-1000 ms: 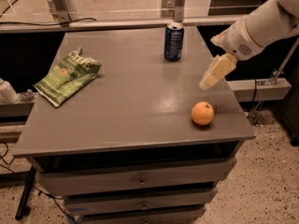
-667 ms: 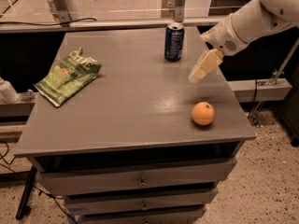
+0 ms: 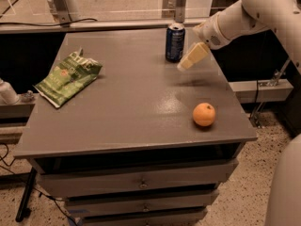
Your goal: Move pepsi can near green jalapeno chip bag
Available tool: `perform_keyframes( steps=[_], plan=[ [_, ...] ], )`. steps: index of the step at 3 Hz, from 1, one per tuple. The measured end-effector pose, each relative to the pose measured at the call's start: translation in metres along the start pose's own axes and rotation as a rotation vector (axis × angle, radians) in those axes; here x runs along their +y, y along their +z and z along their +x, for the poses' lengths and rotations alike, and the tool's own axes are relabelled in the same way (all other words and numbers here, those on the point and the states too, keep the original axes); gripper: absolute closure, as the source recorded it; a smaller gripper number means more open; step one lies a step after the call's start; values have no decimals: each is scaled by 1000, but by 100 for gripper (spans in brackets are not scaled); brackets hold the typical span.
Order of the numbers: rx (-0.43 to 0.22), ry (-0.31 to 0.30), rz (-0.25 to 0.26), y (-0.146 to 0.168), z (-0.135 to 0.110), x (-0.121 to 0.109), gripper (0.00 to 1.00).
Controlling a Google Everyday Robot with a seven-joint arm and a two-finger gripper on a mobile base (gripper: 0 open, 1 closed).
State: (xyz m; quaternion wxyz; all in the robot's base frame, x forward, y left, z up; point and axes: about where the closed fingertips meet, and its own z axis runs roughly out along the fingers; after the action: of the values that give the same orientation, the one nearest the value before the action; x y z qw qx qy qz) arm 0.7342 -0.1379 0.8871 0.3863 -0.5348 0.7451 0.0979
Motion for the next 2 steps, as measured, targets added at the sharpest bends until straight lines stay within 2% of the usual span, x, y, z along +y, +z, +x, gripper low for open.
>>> perform_keyframes(
  steps=[1,2],
  plan=[
    [-74,69,40,17,5,-30,0],
    [-210,184,36,35,7,-48,0]
  ],
)
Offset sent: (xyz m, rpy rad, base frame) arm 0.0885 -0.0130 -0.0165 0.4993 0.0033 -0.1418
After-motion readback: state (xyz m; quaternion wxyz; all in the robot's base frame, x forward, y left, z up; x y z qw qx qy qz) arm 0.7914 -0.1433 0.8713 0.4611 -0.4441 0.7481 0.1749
